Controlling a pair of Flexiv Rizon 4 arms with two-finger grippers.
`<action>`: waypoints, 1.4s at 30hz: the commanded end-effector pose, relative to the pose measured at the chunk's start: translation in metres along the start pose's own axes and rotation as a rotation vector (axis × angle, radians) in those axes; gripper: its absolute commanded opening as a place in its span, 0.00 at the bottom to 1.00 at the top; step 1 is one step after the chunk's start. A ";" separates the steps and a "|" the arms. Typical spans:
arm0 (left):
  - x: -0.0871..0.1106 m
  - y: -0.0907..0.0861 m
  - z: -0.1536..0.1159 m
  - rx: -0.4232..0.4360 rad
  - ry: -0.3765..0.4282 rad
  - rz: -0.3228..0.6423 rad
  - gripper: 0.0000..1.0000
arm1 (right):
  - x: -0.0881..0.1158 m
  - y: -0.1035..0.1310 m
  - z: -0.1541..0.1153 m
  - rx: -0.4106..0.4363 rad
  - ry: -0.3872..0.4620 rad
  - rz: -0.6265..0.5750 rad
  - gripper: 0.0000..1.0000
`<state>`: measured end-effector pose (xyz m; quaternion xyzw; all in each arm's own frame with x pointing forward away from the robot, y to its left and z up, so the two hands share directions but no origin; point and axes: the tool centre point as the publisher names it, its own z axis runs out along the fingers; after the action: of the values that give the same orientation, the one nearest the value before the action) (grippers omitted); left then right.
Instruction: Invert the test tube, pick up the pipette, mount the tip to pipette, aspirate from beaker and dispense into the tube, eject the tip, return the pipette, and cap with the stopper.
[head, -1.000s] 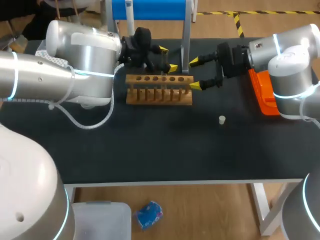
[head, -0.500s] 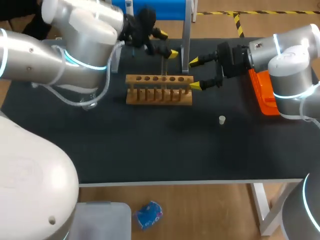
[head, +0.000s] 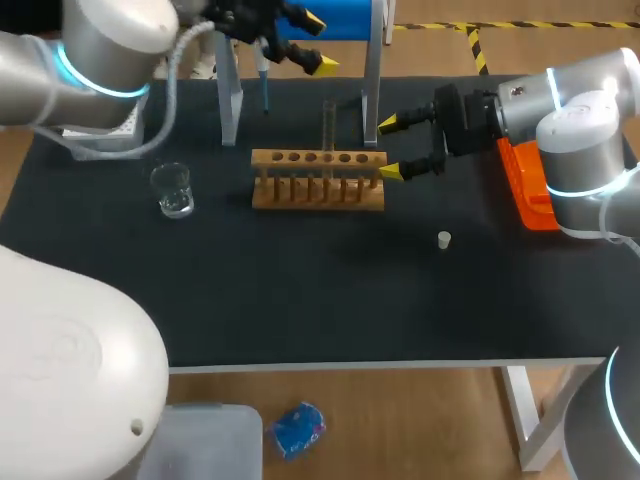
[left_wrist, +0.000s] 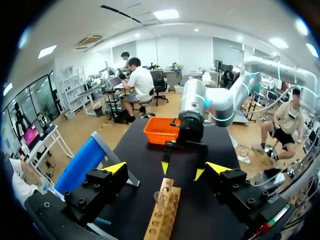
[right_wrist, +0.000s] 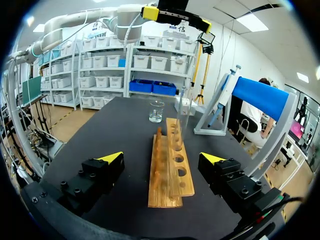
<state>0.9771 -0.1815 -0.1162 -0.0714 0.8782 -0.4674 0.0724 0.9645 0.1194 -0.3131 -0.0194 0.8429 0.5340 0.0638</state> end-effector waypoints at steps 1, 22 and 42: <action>0.015 0.014 -0.067 0.064 -0.028 0.019 1.00 | 0.000 0.000 0.000 0.001 0.002 -0.001 1.00; 0.025 0.032 -0.103 0.115 -0.108 0.095 1.00 | 0.000 0.000 0.000 0.001 0.002 -0.001 1.00; -0.031 0.211 -0.273 -0.072 -0.595 -0.337 1.00 | 0.000 0.000 0.000 0.001 0.002 -0.001 1.00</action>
<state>0.9787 0.1311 -0.1417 -0.2851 0.8244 -0.4323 0.2285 0.9645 0.1194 -0.3131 -0.0194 0.8429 0.5340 0.0638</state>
